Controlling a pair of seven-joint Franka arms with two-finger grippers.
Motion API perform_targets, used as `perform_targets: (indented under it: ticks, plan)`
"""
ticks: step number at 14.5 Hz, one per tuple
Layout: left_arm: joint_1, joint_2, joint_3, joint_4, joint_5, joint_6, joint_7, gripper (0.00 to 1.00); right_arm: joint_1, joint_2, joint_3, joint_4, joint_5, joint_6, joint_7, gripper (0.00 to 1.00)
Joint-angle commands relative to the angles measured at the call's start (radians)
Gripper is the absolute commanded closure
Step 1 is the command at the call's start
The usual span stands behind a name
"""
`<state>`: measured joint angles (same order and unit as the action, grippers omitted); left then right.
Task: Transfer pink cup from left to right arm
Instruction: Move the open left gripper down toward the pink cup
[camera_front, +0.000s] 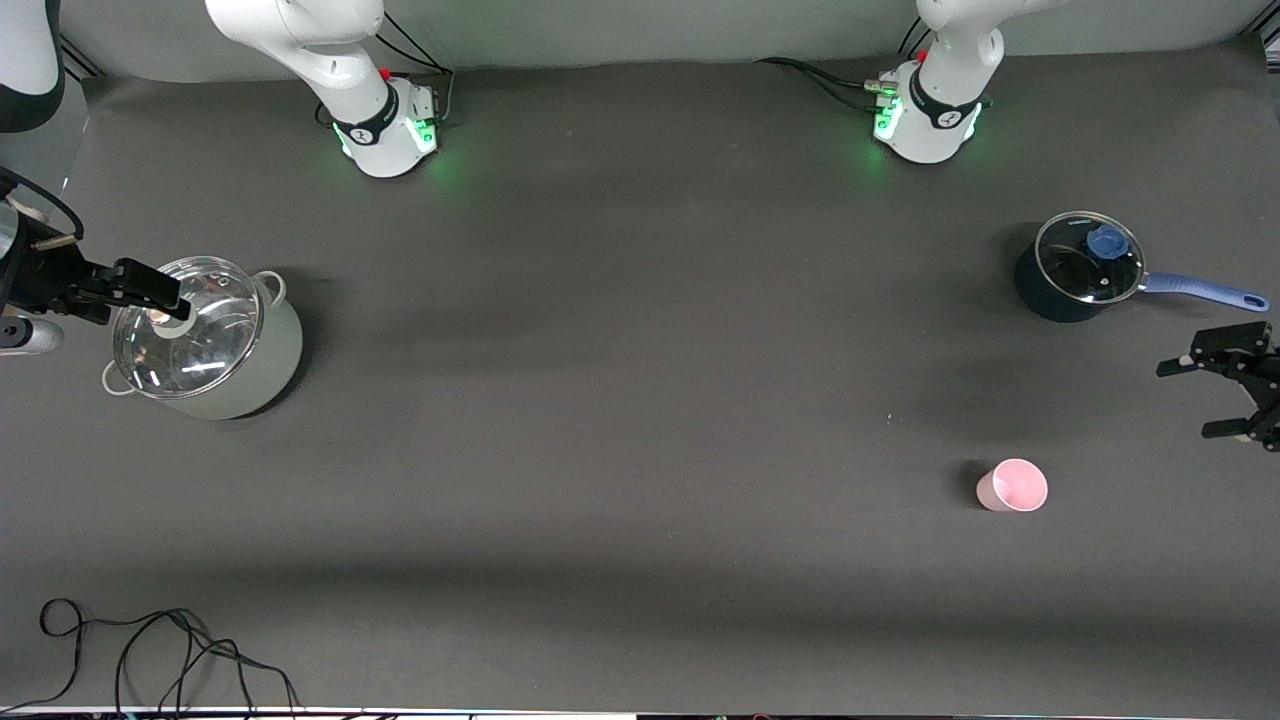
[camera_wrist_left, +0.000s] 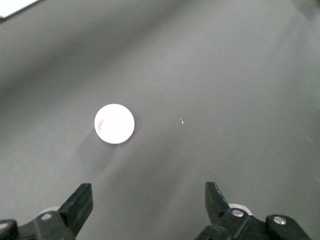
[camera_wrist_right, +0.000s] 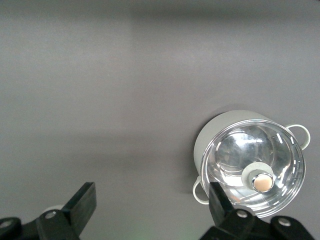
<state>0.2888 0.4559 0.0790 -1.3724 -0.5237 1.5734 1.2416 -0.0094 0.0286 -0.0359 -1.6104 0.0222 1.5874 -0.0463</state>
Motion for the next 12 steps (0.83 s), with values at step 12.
perform_targets:
  ticks: [12]
  plan:
    - [0.217,0.308,-0.010,0.006,-0.407,-0.032,0.801,0.00,0.011,-0.015,-0.012,-0.016,0.021,0.011,-0.012,0.00]
